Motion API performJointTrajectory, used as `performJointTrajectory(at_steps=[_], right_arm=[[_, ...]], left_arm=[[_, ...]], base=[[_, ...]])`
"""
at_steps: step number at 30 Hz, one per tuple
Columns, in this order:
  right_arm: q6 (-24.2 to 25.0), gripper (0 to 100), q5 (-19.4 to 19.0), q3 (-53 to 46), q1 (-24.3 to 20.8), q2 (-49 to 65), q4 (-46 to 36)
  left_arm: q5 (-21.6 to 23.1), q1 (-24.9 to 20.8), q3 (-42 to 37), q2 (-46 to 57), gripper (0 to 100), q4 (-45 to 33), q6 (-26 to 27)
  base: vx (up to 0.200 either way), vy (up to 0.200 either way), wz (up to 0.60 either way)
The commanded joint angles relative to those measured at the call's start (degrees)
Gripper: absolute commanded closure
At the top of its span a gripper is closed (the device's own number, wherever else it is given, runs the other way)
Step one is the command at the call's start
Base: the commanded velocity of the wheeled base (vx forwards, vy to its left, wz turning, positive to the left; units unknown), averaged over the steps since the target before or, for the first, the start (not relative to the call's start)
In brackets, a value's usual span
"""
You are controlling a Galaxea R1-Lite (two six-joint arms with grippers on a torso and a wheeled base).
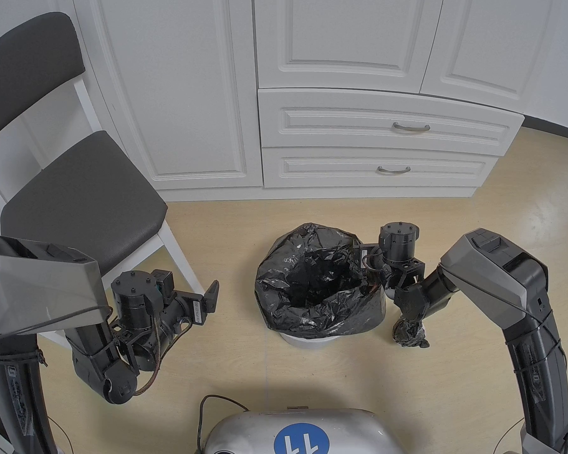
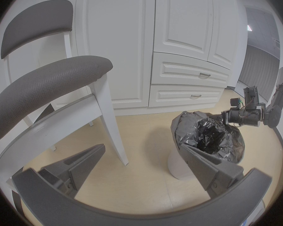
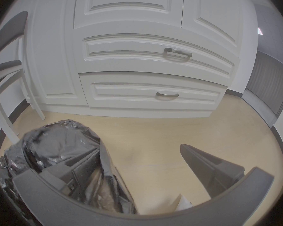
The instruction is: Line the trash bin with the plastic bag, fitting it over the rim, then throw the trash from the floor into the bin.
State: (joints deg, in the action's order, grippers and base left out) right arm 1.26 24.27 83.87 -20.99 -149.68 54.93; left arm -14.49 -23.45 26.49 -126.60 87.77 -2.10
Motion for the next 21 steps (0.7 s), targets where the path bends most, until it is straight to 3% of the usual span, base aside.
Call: performJointTrajectory(at_steps=[1, 9, 15, 21], right_arm=[[0.9, 0, -0.5, -4.5, -2.4, 3.2, -1.1], [1.3, 0, -1.2, -10.2, -4.5, 8.5, -1.0], [1.3, 0, -1.8, -14.2, -6.4, 11.1, -0.7], [1.3, 0, -4.5, -24.6, -8.8, 15.3, -1.4]], left_arm=[[0.0, -0.1, -0.1, -0.2, 0, 0.0, 0.0], [0.2, -1.9, 2.5, -0.4, 0, 0.0, -0.1], [1.1, -4.7, 16.1, -7.6, 0, -1.0, 0.7], [5.1, -7.0, 20.6, -10.2, 0, -7.4, 0.4]], base=[[0.0, 0.0, 0.0], [0.0, 0.0, 0.0], [0.0, 0.0, 0.0], [0.0, 0.0, 0.0]])
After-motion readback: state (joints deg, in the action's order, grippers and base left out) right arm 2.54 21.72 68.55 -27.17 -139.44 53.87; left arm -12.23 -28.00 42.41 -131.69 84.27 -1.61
